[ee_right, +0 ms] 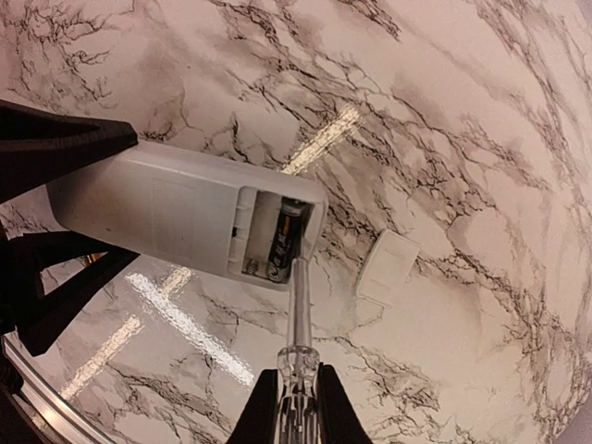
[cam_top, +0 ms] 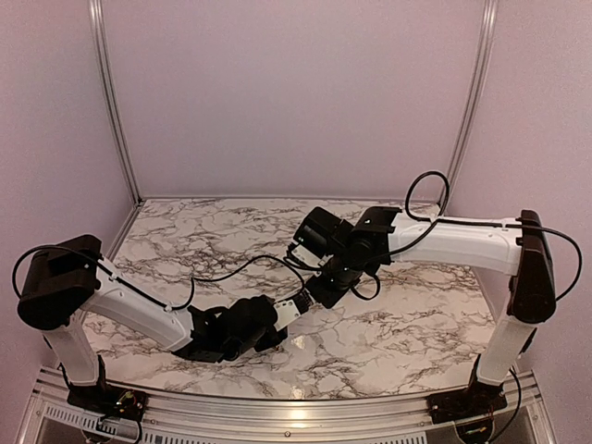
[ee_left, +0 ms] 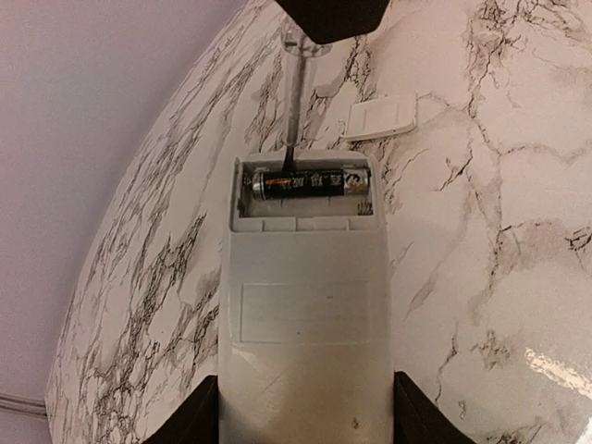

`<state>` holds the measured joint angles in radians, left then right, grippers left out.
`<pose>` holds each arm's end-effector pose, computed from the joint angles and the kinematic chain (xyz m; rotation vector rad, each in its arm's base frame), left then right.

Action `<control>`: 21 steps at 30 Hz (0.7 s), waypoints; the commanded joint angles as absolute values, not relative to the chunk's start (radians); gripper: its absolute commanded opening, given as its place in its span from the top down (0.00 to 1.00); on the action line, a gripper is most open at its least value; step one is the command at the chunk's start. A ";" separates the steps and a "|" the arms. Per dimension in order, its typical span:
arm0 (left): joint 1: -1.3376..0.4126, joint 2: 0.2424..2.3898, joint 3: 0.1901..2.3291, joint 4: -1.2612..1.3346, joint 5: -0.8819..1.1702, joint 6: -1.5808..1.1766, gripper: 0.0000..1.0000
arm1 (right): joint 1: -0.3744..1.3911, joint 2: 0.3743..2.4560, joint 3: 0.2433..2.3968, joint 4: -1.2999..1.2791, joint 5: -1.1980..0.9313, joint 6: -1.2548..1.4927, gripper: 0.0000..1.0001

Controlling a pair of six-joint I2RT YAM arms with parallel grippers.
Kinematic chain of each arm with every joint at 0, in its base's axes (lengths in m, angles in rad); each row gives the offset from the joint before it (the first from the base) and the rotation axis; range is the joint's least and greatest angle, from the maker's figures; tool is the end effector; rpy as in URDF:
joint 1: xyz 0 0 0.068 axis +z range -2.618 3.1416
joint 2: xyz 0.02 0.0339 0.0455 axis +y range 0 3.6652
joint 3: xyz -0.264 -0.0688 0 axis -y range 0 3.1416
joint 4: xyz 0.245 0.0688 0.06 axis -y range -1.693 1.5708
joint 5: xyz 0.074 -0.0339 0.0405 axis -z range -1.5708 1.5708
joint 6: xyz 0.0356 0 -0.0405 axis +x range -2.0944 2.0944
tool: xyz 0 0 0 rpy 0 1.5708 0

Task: Unload the batteries from the remote control

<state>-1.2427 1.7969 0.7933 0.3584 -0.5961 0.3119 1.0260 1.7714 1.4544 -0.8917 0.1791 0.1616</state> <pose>0.1298 -0.3193 0.1342 1.2252 1.6974 0.1047 0.1934 0.3069 0.2509 -1.1075 2.5086 0.0768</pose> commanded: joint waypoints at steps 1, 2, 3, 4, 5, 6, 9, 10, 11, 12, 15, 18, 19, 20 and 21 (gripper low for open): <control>-1.256 1.770 0.784 0.463 -0.602 0.331 1.00 | 0.998 1.748 1.454 -0.899 0.114 0.135 1.00; -1.258 1.769 0.784 0.463 -0.603 0.331 1.00 | 0.993 1.751 1.454 -0.900 0.108 0.132 1.00; -1.260 1.767 0.783 0.463 -0.604 0.333 1.00 | 0.989 1.752 1.450 -0.898 0.103 0.129 1.00; -1.262 1.765 0.784 0.463 -0.606 0.334 1.00 | 0.986 1.751 1.446 -0.894 0.098 0.126 1.00; -1.265 1.764 0.783 0.463 -0.608 0.335 1.00 | 0.983 1.750 1.444 -0.893 0.095 0.125 1.00; -1.267 1.764 0.782 0.464 -0.610 0.336 1.00 | 0.979 1.747 1.443 -0.893 0.094 0.124 1.00; -1.269 1.761 0.778 0.473 -0.613 0.342 1.00 | 0.967 1.737 1.442 -0.890 0.085 0.117 1.00; -1.269 1.762 0.778 0.473 -0.614 0.342 1.00 | 0.961 1.733 1.441 -0.886 0.077 0.114 1.00; -1.270 1.761 0.778 0.473 -0.617 0.343 1.00 | 0.955 1.730 1.440 -0.887 0.068 0.112 1.00; -1.270 1.759 0.777 0.473 -0.620 0.344 1.00 | 0.949 1.727 1.438 -0.888 0.060 0.109 1.00; -1.277 1.754 0.774 0.475 -0.624 0.347 1.00 | 0.930 1.718 1.426 -0.886 0.038 0.099 1.00; -1.281 1.750 0.770 0.483 -0.624 0.351 1.00 | 0.910 1.701 1.410 -0.872 0.011 0.085 1.00; -1.281 1.749 0.768 0.485 -0.626 0.352 1.00 | 0.904 1.695 1.405 -0.868 0.011 0.083 1.00; -1.281 1.747 0.766 0.489 -0.626 0.353 1.00 | 0.899 1.688 1.400 -0.864 -0.005 0.083 1.00; -1.281 1.747 0.764 0.493 -0.626 0.352 1.00 | 0.894 1.683 1.398 -0.861 -0.021 0.081 1.00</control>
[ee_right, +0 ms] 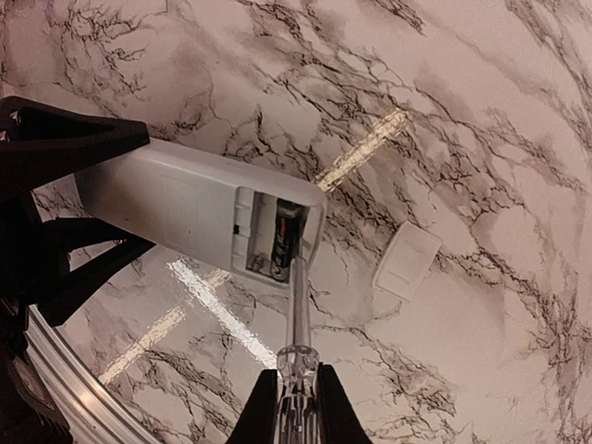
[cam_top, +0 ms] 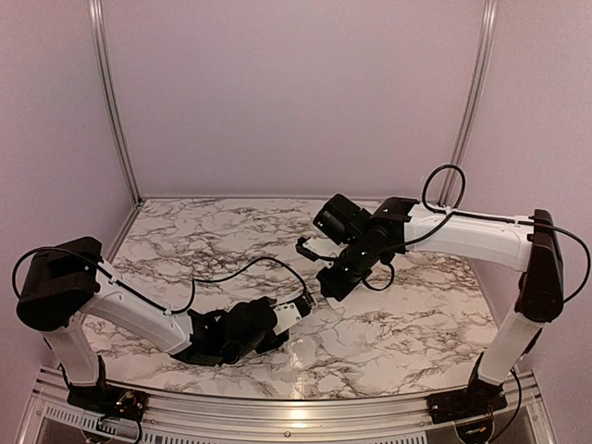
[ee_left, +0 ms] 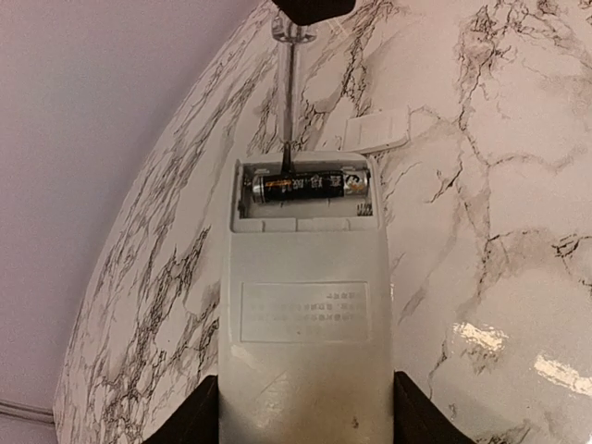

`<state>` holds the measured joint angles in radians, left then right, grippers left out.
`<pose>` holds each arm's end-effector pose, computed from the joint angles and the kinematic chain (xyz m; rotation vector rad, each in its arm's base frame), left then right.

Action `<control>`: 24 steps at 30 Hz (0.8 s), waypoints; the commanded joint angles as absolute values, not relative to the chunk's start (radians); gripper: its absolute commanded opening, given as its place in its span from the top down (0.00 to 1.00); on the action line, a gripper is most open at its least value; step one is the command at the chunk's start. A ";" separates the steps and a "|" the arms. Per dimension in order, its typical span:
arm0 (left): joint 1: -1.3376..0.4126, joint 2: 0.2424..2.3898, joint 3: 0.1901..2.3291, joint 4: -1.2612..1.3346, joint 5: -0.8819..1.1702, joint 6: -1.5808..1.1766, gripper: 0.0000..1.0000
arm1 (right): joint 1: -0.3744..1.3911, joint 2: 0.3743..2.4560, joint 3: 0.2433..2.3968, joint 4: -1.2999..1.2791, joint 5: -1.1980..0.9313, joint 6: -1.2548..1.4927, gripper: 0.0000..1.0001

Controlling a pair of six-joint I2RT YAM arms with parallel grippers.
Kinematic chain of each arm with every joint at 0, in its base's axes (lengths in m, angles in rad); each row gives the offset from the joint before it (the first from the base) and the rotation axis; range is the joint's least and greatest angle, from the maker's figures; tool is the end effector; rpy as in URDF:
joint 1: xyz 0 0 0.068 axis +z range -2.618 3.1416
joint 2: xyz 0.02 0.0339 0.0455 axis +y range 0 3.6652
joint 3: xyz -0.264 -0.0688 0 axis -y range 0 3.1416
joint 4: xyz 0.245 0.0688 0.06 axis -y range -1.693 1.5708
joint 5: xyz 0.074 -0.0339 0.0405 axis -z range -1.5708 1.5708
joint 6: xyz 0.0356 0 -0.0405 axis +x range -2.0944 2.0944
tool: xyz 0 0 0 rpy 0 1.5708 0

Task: Unload the batteries from the remote control

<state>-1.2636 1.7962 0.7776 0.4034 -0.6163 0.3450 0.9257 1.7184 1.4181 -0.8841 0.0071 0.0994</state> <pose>0.1233 -0.3205 0.1342 1.2336 1.6536 0.1135 0.2118 0.2810 0.2580 -1.1184 2.5559 0.2590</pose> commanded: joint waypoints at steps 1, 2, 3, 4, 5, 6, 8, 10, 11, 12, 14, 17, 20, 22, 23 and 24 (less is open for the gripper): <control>-1.281 1.748 0.764 0.495 -0.627 0.352 1.00 | 0.891 1.677 1.398 -0.860 -0.024 0.079 1.00; -1.282 1.748 0.764 0.496 -0.627 0.352 1.00 | 0.889 1.672 1.397 -0.860 -0.026 0.079 1.00; -1.282 1.750 0.764 0.496 -0.629 0.352 1.00 | 0.886 1.667 1.400 -0.860 -0.025 0.079 1.00; -1.281 1.751 0.765 0.497 -0.631 0.353 1.00 | 0.885 1.665 1.402 -0.866 -0.021 0.078 1.00; -1.281 1.754 0.765 0.497 -0.635 0.352 1.00 | 0.885 1.663 1.408 -0.872 -0.019 0.081 1.00; -1.281 1.756 0.767 0.496 -0.637 0.353 1.00 | 0.885 1.660 1.412 -0.876 -0.019 0.082 1.00; -1.282 1.758 0.768 0.495 -0.642 0.353 1.00 | 0.885 1.656 1.418 -0.887 -0.012 0.085 1.00; -1.282 1.759 0.771 0.493 -0.646 0.349 1.00 | 0.886 1.650 1.425 -0.896 -0.008 0.094 1.00; -1.281 1.760 0.772 0.489 -0.648 0.346 1.00 | 0.885 1.646 1.427 -0.897 -0.005 0.101 1.00; -1.281 1.762 0.776 0.487 -0.655 0.341 1.00 | 0.887 1.647 1.430 -0.891 -0.004 0.114 1.00; -1.281 1.773 0.789 0.477 -0.670 0.333 1.00 | 0.905 1.664 1.443 -0.897 0.063 0.149 1.00; -1.280 1.794 0.812 0.455 -0.681 0.324 1.00 | 0.958 1.710 1.463 -0.926 0.148 0.189 1.00; -1.277 1.806 0.829 0.428 -0.681 0.308 1.00 | 1.006 1.744 1.487 -0.955 0.246 0.236 1.00; -1.272 1.806 0.834 0.419 -0.679 0.297 1.00 | 1.032 1.765 1.510 -0.984 0.312 0.269 1.00; -1.269 1.807 0.836 0.412 -0.673 0.290 1.00 | 1.040 1.775 1.517 -0.990 0.323 0.281 1.00; -1.268 1.806 0.839 0.405 -0.669 0.287 1.00 | 1.049 1.782 1.521 -0.998 0.332 0.290 1.00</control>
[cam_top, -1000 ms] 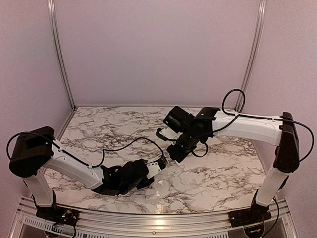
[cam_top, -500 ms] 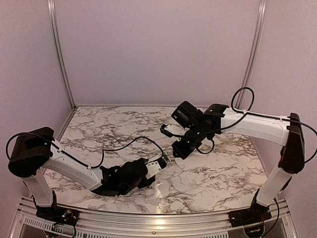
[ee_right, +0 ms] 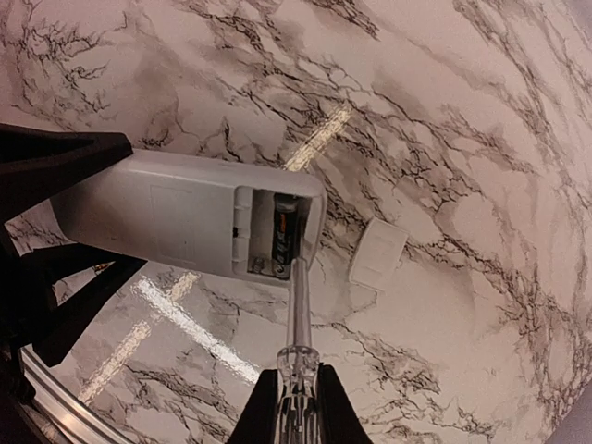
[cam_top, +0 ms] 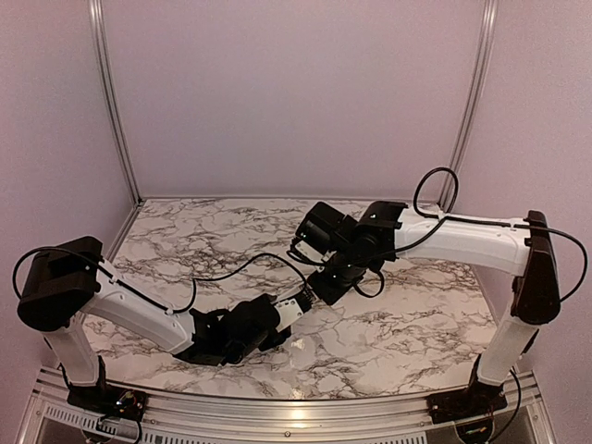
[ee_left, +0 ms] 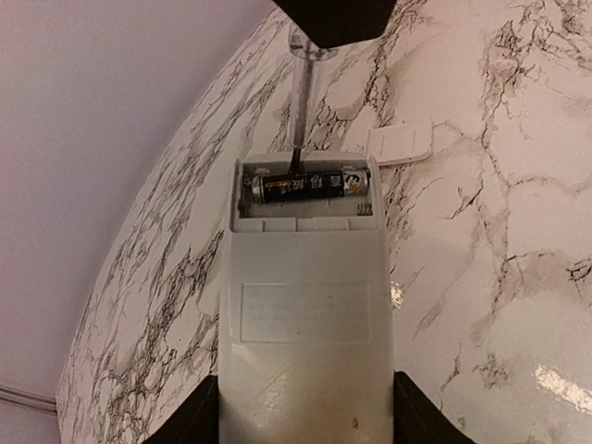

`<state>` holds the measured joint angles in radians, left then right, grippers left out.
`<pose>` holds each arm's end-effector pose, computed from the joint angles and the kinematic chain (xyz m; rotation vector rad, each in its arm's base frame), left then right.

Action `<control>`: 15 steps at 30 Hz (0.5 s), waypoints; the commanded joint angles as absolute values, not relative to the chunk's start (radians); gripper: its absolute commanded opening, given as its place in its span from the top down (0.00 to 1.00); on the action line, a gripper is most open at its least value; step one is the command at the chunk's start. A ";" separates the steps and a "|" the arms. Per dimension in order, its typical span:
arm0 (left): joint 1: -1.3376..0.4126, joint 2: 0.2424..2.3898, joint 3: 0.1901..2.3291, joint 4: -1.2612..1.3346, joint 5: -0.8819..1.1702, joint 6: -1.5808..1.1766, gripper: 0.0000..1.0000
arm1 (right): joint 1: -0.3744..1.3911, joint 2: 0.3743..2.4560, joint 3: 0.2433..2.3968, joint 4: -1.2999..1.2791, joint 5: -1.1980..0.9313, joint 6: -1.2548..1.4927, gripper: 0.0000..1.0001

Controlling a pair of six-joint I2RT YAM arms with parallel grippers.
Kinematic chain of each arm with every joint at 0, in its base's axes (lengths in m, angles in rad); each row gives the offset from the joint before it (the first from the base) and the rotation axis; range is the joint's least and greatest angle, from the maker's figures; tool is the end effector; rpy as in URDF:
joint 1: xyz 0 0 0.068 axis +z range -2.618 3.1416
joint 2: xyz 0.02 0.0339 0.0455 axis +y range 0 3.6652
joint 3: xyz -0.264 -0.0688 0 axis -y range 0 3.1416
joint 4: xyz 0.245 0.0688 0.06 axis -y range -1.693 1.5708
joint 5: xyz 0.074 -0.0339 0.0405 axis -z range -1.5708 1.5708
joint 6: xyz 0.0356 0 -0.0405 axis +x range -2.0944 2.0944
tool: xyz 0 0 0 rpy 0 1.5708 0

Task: Unload the batteries from the remote control

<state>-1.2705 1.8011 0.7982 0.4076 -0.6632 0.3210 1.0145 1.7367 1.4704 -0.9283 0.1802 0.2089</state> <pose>0.1236 -0.3251 0.1390 1.1719 1.6586 0.1273 0.1933 0.2988 0.2659 -1.0270 2.5301 0.0965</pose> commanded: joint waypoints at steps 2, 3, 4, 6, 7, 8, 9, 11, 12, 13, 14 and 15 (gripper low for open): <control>-1.263 1.809 0.845 0.395 -0.673 0.280 1.00 | 1.068 1.793 1.542 -1.012 0.350 0.308 1.00; -1.261 1.809 0.848 0.391 -0.674 0.279 1.00 | 1.076 1.795 1.550 -1.016 0.352 0.314 1.00; -1.261 1.811 0.851 0.388 -0.678 0.278 1.00 | 1.080 1.795 1.553 -1.013 0.349 0.316 1.00; -1.261 1.812 0.853 0.386 -0.678 0.275 1.00 | 1.081 1.794 1.552 -1.001 0.331 0.315 1.00; -1.261 1.811 0.851 0.388 -0.677 0.275 1.00 | 1.082 1.795 1.551 -0.997 0.329 0.313 1.00; -1.261 1.808 0.849 0.389 -0.674 0.275 1.00 | 1.082 1.796 1.546 -0.990 0.326 0.309 1.00; -1.261 1.805 0.846 0.392 -0.676 0.277 1.00 | 1.082 1.799 1.542 -0.986 0.322 0.306 1.00; -1.261 1.797 0.839 0.397 -0.676 0.276 1.00 | 1.082 1.804 1.537 -0.975 0.315 0.298 1.00; -1.261 1.794 0.835 0.403 -0.674 0.278 1.00 | 1.082 1.802 1.534 -0.966 0.302 0.289 1.00; -1.260 1.788 0.829 0.410 -0.670 0.280 1.00 | 1.080 1.795 1.528 -0.951 0.277 0.279 1.00; -1.260 1.785 0.824 0.417 -0.666 0.282 1.00 | 1.075 1.788 1.523 -0.937 0.256 0.266 1.00; -1.261 1.782 0.821 0.422 -0.666 0.285 1.00 | 1.065 1.777 1.515 -0.920 0.189 0.247 1.00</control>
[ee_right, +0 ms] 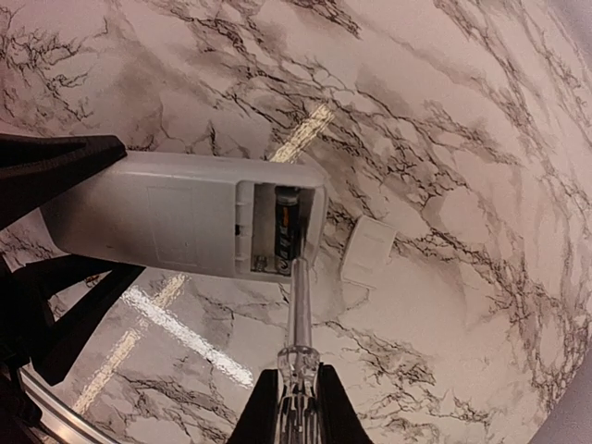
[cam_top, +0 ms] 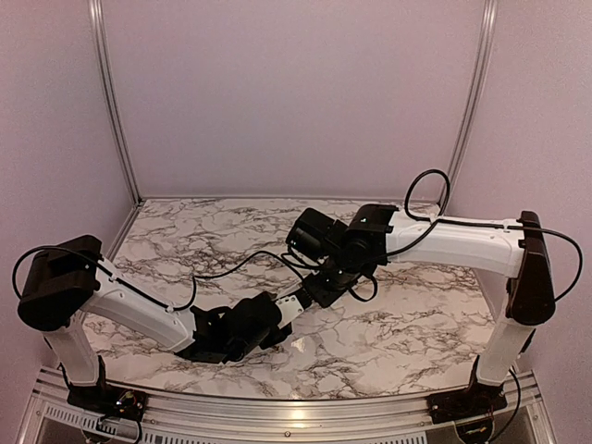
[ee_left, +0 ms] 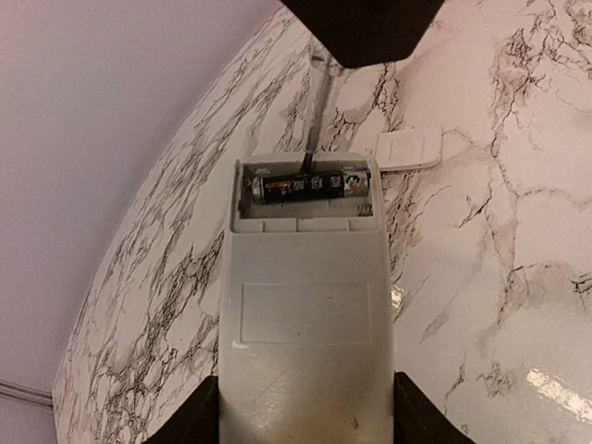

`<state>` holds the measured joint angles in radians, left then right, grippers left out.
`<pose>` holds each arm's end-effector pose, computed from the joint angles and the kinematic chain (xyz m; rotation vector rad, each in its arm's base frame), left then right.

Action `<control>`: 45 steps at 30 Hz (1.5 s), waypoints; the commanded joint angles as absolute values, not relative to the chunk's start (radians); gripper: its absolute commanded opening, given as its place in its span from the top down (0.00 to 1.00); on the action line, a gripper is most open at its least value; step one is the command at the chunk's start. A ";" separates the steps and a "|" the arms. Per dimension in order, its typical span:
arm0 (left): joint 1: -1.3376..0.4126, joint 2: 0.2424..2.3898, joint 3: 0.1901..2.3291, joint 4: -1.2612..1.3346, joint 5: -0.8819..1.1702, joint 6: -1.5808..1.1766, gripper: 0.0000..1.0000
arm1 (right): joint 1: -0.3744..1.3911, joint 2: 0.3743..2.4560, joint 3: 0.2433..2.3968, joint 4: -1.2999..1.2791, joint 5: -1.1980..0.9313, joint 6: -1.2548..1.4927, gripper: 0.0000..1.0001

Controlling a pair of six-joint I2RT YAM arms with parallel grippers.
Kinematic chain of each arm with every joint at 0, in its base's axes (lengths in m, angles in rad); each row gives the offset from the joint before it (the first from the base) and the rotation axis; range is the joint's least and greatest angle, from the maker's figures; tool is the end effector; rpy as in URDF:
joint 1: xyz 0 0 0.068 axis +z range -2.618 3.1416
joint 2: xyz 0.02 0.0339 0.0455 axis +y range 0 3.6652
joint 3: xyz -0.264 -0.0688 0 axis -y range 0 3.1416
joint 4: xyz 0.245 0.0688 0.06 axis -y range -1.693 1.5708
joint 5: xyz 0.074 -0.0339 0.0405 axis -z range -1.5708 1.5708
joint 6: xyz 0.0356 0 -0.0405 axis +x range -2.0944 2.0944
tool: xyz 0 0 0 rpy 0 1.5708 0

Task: Unload the batteries from the remote control

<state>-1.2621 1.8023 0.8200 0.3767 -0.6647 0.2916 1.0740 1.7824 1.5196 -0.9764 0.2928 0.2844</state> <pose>0.1274 -0.3271 0.1419 1.1470 1.6840 0.1222 0.1820 0.3141 0.2637 -0.9778 2.5201 -0.0260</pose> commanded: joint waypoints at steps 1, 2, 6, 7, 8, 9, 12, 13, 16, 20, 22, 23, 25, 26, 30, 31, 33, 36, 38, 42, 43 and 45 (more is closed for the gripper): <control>-1.261 1.782 0.819 0.424 -0.666 0.287 1.00 | 1.054 1.762 1.506 -0.905 0.153 0.225 1.00; -1.261 1.782 0.817 0.429 -0.663 0.290 1.00 | 1.031 1.751 1.501 -0.899 0.126 0.214 1.00; -1.261 1.779 0.802 0.454 -0.657 0.299 1.00 | 0.941 1.697 1.470 -0.881 0.014 0.162 1.00; -1.261 1.776 0.799 0.459 -0.657 0.302 1.00 | 0.923 1.688 1.462 -0.878 -0.018 0.153 1.00; -1.261 1.773 0.797 0.461 -0.655 0.302 1.00 | 0.908 1.683 1.457 -0.876 -0.029 0.148 1.00; -1.261 1.772 0.796 0.461 -0.655 0.302 1.00 | 0.900 1.679 1.451 -0.874 -0.031 0.143 1.00; -1.261 1.770 0.796 0.462 -0.652 0.302 1.00 | 0.891 1.681 1.436 -0.866 -0.039 0.136 1.00; -1.261 1.769 0.796 0.462 -0.651 0.303 1.00 | 0.890 1.680 1.429 -0.862 -0.042 0.136 1.00; -1.261 1.764 0.790 0.468 -0.648 0.302 1.00 | 0.889 1.674 1.409 -0.846 -0.051 0.132 1.00; -1.261 1.751 0.773 0.486 -0.641 0.306 1.00 | 0.885 1.646 1.382 -0.824 -0.083 0.130 1.00; -1.261 1.747 0.769 0.494 -0.643 0.307 1.00 | 0.884 1.624 1.366 -0.817 -0.104 0.127 1.00; -1.261 1.747 0.767 0.496 -0.646 0.309 1.00 | 0.884 1.619 1.359 -0.815 -0.119 0.124 1.00; -1.261 1.746 0.762 0.512 -0.654 0.314 1.00 | 0.884 1.607 1.347 -0.814 -0.142 0.123 1.00; -1.261 1.744 0.756 0.521 -0.659 0.317 1.00 | 0.884 1.600 1.338 -0.808 -0.146 0.123 1.00; -1.261 1.733 0.742 0.543 -0.654 0.320 1.00 | 0.881 1.586 1.313 -0.788 -0.166 0.116 1.00; -1.260 1.729 0.738 0.550 -0.649 0.322 1.00 | 0.881 1.584 1.308 -0.782 -0.170 0.115 1.00; -1.261 1.715 0.725 0.561 -0.640 0.323 1.00 | 0.875 1.579 1.301 -0.766 -0.173 0.114 1.00; -1.261 1.692 0.711 0.568 -0.624 0.321 1.00 | 0.868 1.573 1.291 -0.744 -0.174 0.114 1.00; -1.261 1.684 0.705 0.572 -0.617 0.320 1.00 | 0.863 1.567 1.280 -0.725 -0.170 0.117 1.00; -1.262 1.684 0.703 0.577 -0.614 0.320 1.00 | 0.859 1.553 1.251 -0.682 -0.167 0.124 1.00; -1.262 1.684 0.703 0.577 -0.612 0.320 1.00 | 0.858 1.547 1.241 -0.668 -0.167 0.126 1.00; -1.262 1.682 0.701 0.578 -0.612 0.321 1.00 | 0.858 1.540 1.224 -0.650 -0.166 0.127 1.00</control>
